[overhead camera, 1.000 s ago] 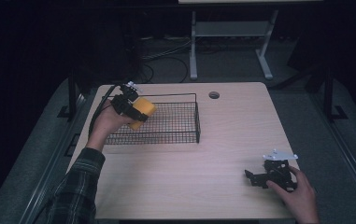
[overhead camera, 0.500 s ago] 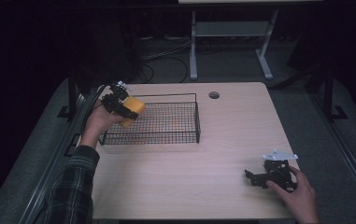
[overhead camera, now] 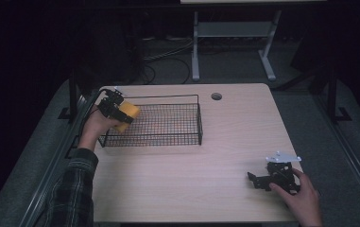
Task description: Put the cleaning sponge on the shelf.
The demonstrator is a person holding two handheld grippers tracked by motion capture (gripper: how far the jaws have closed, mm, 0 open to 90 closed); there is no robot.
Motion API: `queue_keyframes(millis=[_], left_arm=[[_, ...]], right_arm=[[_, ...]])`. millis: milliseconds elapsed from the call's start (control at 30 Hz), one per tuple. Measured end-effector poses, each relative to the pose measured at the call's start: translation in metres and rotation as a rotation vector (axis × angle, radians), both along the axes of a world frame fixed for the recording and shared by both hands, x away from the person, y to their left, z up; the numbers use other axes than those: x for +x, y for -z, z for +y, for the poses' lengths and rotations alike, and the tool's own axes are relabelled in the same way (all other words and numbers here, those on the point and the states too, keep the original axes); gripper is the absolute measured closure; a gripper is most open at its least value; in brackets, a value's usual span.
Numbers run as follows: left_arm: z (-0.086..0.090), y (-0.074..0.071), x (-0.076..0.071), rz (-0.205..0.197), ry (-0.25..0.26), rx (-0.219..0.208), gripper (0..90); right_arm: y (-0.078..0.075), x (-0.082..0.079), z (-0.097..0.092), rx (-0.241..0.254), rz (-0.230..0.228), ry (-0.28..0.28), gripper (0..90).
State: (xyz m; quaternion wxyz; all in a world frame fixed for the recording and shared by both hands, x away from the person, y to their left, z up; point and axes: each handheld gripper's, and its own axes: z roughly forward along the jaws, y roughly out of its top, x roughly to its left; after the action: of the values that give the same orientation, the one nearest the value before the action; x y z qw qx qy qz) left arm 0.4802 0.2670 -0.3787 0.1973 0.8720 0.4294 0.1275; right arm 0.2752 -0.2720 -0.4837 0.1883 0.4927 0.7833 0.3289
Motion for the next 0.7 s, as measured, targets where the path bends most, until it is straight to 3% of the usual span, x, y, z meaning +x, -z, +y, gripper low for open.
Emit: queue_keyframes(millis=[300, 700], left_arm=[[0.005, 0.018, 0.001, 0.032, -0.016, 0.006, 23.2], [0.009, 0.030, 0.002, 0.061, -0.024, 0.025, 23.1]], right_arm=[[0.000, 0.000, 0.000, -0.003, -0.001, 0.000, 0.1], [0.000, 0.000, 0.000, -0.002, -0.001, 0.000, 0.1]])
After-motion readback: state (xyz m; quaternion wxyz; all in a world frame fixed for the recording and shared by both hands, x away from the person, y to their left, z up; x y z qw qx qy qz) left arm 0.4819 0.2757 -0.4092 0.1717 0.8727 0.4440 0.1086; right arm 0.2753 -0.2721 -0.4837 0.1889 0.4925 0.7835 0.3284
